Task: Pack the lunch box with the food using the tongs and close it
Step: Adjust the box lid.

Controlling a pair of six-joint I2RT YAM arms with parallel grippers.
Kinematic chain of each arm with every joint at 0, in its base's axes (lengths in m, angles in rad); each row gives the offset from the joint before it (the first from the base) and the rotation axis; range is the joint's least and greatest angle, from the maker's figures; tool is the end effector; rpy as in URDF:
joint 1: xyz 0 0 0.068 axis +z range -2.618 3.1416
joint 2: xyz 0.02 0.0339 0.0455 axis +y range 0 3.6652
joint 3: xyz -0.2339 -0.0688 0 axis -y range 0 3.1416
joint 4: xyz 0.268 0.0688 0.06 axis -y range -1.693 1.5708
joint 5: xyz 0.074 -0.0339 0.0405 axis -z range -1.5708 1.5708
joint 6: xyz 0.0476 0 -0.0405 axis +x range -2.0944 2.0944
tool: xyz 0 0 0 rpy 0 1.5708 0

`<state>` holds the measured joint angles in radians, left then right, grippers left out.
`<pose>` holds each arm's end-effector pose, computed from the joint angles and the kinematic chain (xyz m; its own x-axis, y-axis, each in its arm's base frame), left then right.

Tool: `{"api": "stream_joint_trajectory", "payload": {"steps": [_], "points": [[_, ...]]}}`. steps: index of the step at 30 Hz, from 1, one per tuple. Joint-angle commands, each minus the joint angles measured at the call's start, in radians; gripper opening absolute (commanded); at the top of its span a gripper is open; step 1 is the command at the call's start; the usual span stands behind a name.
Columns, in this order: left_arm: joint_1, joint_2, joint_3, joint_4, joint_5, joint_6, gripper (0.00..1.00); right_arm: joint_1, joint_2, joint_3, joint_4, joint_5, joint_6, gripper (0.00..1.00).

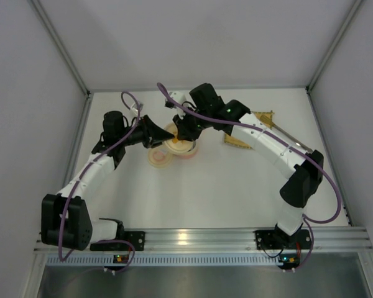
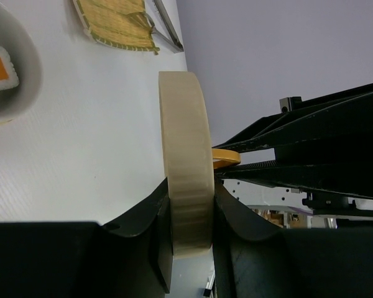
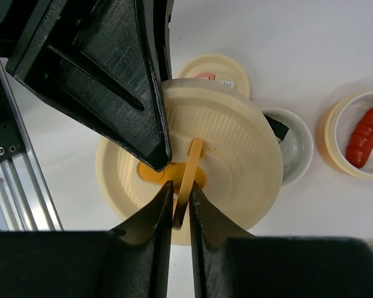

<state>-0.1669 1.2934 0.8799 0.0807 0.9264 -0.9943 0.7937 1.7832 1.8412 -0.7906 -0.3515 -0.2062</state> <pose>0.3116 -0.0911 0.2522 -0.8839 -0.3618 -0.2962 0.1905 0.3000 -0.9347 0.2840 0.3121 0.3382 -0.2852 -0.5642 -0.7748 -0.9269 0.3681 0.0732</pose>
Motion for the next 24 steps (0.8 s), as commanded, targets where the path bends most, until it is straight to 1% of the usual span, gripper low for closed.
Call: {"api": "stream_joint_trajectory", "payload": {"steps": [1, 2, 5, 9, 14, 15, 16, 17, 18, 19, 20, 21, 22, 23, 24], "points": [[0.000, -0.023, -0.033, 0.166, 0.037, -0.104, 0.00, 0.016, -0.030, 0.017, 0.082, -0.027, -0.001, 0.07], [0.000, -0.026, -0.045, 0.212, 0.031, -0.124, 0.00, 0.018, -0.044, -0.003, 0.094, -0.033, 0.007, 0.05], [0.000, -0.039, -0.084, 0.273, 0.025, -0.182, 0.00, 0.016, -0.065, -0.034, 0.140, -0.043, 0.030, 0.03], [0.003, -0.048, -0.111, 0.353, 0.020, -0.233, 0.00, 0.016, -0.068, -0.045, 0.162, -0.043, 0.045, 0.01], [0.013, -0.052, -0.110, 0.329, 0.023, -0.225, 0.01, 0.015, -0.073, -0.045, 0.179, -0.006, 0.045, 0.00], [0.018, -0.051, -0.098, 0.305, 0.023, -0.212, 0.31, 0.010, -0.073, -0.042, 0.174, -0.001, 0.042, 0.00], [0.030, -0.052, -0.090, 0.238, 0.026, -0.169, 0.56, 0.003, -0.073, -0.028, 0.168, 0.002, 0.027, 0.00], [0.039, -0.049, -0.079, 0.197, 0.031, -0.140, 0.75, -0.017, -0.070, -0.017, 0.159, 0.002, 0.018, 0.00], [0.052, -0.045, -0.056, 0.162, 0.037, -0.080, 0.98, -0.028, -0.067, -0.007, 0.134, 0.000, 0.008, 0.00], [0.087, -0.043, -0.042, 0.124, 0.046, -0.051, 0.98, -0.043, -0.059, 0.024, 0.117, -0.004, -0.018, 0.00], [0.108, -0.042, -0.032, 0.052, 0.048, -0.023, 0.98, -0.071, -0.050, 0.041, 0.100, -0.007, -0.034, 0.00], [0.134, -0.039, -0.021, 0.030, 0.052, -0.004, 0.98, -0.083, -0.044, 0.061, 0.056, -0.009, -0.054, 0.00], [0.194, -0.034, 0.000, 0.015, 0.064, 0.032, 0.98, -0.096, -0.022, 0.103, 0.032, -0.010, -0.102, 0.00], [0.217, -0.029, 0.020, -0.045, 0.066, 0.061, 0.98, -0.105, -0.009, 0.128, 0.005, -0.007, -0.129, 0.00], [0.239, -0.020, 0.045, -0.083, 0.066, 0.136, 0.98, -0.120, 0.004, 0.150, -0.019, -0.004, -0.156, 0.00]]}}
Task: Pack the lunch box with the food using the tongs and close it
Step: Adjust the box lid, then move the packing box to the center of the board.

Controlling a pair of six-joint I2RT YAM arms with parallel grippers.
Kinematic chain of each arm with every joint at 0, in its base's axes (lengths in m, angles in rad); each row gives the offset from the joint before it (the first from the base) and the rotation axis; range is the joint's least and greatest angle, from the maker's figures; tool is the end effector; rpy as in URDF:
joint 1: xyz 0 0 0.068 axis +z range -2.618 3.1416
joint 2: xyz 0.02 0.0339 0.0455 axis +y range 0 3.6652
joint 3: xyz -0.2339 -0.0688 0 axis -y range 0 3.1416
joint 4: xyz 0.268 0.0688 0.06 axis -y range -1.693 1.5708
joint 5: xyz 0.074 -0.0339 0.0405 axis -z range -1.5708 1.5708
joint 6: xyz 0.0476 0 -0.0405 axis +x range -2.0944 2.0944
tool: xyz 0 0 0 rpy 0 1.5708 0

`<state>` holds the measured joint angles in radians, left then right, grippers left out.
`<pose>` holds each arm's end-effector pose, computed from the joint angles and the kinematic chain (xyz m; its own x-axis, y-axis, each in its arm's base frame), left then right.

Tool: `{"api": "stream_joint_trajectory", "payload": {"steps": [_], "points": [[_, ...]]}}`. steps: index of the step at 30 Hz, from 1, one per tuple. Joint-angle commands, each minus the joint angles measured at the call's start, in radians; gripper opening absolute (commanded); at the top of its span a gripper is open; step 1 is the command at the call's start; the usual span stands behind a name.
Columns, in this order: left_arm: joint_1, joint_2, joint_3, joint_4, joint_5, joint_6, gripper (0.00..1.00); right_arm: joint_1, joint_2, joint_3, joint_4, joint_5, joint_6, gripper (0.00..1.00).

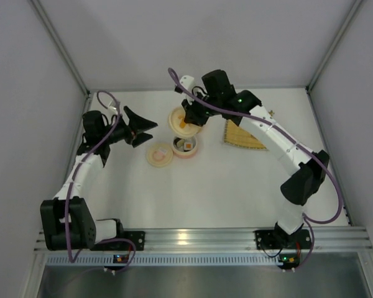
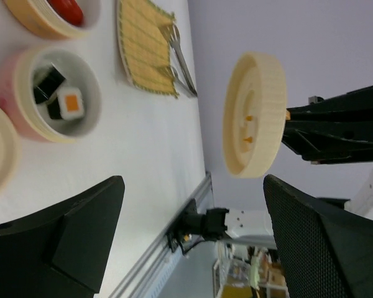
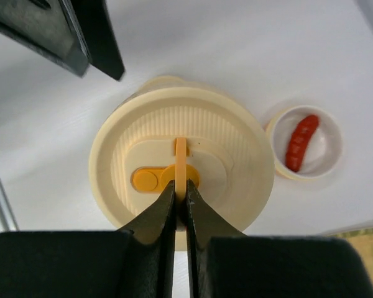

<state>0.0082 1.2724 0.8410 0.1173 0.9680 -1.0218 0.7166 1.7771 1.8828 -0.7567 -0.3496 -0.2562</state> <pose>0.3161 -0.0366 0.2483 -0.8256 -0.4904 -0.2792 0.1428 0.2970 -0.9441 0.3079 0.2898 0.3584 -0.2336 -0.5192 -0.8221 -0.9115 0.4113 -0.0008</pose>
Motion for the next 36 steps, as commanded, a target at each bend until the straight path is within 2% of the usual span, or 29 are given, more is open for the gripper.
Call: {"api": "stream_joint_trajectory", "payload": {"steps": [1, 2, 3, 6, 9, 18, 28, 36], "points": [[0.099, 0.021, 0.145, -0.177, 0.024, 0.208, 0.98, -0.049, 0.039, 0.151, -0.096, 0.012, -0.161, 0.00], [0.111, 0.034, 0.180, -0.282, 0.024, 0.260, 0.98, -0.058, 0.057, 0.174, -0.117, 0.017, -0.191, 0.00], [0.134, 0.048, 0.219, -0.338, 0.021, 0.373, 0.98, -0.062, 0.099, 0.224, -0.142, 0.041, -0.253, 0.00], [0.150, 0.110, 0.354, -0.529, 0.002, 0.562, 0.98, -0.063, 0.160, 0.277, -0.211, 0.072, -0.362, 0.00], [0.154, 0.151, 0.414, -0.625, 0.009, 0.661, 0.98, -0.068, 0.223, 0.283, -0.196, 0.115, -0.454, 0.00], [0.182, 0.180, 0.373, -0.594, 0.081, 0.661, 0.98, -0.146, 0.468, 0.424, -0.126, 0.092, -0.496, 0.00], [0.194, 0.225, 0.356, -0.539, 0.115, 0.612, 0.98, -0.181, 0.555, 0.427, 0.049, 0.087, -0.459, 0.00], [0.208, 0.229, 0.342, -0.519, 0.126, 0.592, 0.98, -0.189, 0.604, 0.463, 0.111, 0.067, -0.422, 0.00]]}}
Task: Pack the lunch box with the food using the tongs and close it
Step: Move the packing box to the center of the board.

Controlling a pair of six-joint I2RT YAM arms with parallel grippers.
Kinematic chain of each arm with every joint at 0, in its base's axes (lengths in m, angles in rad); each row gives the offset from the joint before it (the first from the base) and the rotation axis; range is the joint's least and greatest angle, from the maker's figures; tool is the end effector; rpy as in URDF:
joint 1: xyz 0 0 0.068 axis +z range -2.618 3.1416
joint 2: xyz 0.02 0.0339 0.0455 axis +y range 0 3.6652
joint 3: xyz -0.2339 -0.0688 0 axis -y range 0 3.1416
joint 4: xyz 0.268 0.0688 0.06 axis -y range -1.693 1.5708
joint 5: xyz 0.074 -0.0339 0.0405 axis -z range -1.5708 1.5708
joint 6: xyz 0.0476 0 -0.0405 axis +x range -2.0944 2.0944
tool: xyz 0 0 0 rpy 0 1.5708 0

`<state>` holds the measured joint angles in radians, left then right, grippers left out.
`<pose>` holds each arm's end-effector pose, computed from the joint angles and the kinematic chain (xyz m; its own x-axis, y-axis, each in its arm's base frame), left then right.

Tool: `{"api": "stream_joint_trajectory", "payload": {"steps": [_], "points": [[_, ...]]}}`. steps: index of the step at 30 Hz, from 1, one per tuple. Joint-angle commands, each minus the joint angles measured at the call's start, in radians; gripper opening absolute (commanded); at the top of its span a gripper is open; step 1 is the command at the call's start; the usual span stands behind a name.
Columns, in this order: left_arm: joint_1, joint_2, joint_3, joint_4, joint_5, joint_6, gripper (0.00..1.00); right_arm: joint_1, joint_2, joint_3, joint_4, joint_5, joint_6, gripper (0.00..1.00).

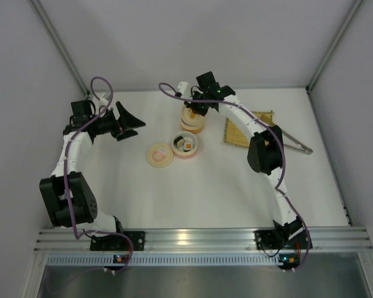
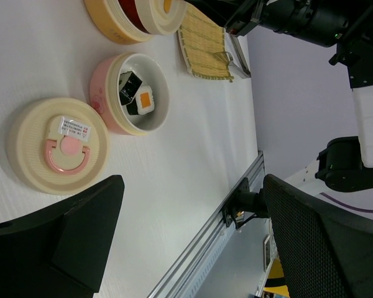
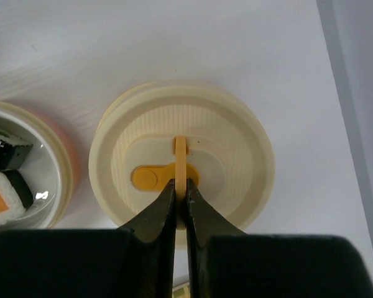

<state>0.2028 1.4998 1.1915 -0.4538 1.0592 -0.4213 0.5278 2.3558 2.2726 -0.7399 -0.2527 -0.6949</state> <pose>0.3486 0.0293 0.2555 -0.8295 -0.3750 -0.4139 0.1973 0.4967 -0.8452 0.4597 0.2818 0.2284 -0.0803 -0.7644 -0.6397 -0.8930 0.3403 -0.2946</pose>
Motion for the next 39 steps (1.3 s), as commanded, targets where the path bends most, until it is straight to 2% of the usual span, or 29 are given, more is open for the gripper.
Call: {"api": "stream_joint_trajectory", "payload": {"steps": [1, 11, 26, 39], "points": [[0.014, 0.002, -0.009, 0.055, 0.036, -0.011, 0.98, 0.000, 0.031, 0.080, 0.094, -0.030, 0.020, 0.00], [0.038, 0.002, -0.015, 0.041, 0.058, -0.008, 0.98, 0.001, 0.079, 0.088, 0.139, -0.046, 0.043, 0.00], [0.043, 0.014, -0.030, 0.070, 0.073, -0.039, 0.98, 0.011, 0.097, 0.053, 0.008, -0.046, -0.018, 0.00], [0.043, 0.004, -0.038, 0.075, 0.076, -0.040, 0.98, 0.008, 0.100, 0.022, -0.187, -0.023, -0.149, 0.00]]}}
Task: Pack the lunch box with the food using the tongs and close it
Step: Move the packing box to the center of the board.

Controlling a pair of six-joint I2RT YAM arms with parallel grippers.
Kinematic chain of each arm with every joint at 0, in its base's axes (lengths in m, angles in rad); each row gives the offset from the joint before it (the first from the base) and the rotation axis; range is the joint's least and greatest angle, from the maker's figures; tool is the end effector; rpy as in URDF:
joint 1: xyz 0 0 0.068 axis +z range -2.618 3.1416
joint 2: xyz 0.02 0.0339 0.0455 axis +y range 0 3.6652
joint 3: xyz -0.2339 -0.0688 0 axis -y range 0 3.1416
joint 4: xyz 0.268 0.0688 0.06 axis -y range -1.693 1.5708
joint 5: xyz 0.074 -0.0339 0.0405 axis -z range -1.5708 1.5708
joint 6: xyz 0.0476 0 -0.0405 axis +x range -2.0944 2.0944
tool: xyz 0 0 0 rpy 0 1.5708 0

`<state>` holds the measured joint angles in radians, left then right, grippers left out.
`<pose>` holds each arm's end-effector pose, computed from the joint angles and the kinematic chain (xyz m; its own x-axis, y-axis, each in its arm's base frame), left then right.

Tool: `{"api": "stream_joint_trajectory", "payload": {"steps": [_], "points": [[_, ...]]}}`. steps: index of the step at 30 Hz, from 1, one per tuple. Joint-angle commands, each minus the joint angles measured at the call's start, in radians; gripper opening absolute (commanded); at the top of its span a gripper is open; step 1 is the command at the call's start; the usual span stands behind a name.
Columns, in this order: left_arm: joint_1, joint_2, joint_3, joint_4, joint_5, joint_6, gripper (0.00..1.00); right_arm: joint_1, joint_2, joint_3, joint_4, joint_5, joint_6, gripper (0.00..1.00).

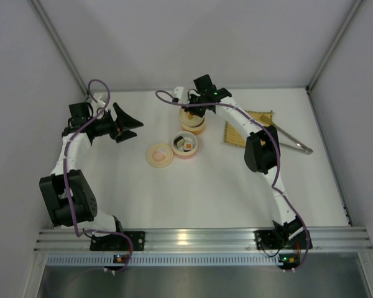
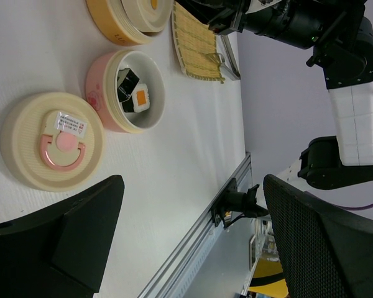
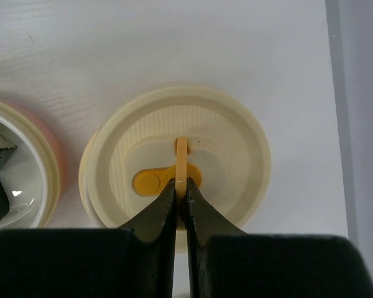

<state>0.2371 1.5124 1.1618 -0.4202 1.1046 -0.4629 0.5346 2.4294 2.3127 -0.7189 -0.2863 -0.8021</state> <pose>0.3474 0.0402 0.2448 -0.8369 -0.4087 -0.3639 0.1604 0.4525 -0.8772 0.4668 0.2920 0.2060 0.0248 -0.7867 -0.6169 -0.9119 0.2351 -0.3365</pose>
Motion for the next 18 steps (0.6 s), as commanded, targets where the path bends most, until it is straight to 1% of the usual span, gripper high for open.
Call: {"api": "stream_joint_trajectory", "payload": {"steps": [1, 9, 18], "points": [[0.008, -0.012, -0.010, 0.040, 0.031, 0.003, 0.98, 0.001, 0.026, -0.018, -0.224, 0.012, -0.045, 0.00], [0.008, -0.024, -0.017, 0.043, 0.031, 0.006, 0.98, 0.001, 0.033, -0.026, -0.272, 0.074, -0.078, 0.00], [0.007, -0.024, -0.025, 0.049, 0.032, 0.006, 0.98, 0.016, -0.006, -0.027, -0.251, 0.154, -0.088, 0.00]]}}
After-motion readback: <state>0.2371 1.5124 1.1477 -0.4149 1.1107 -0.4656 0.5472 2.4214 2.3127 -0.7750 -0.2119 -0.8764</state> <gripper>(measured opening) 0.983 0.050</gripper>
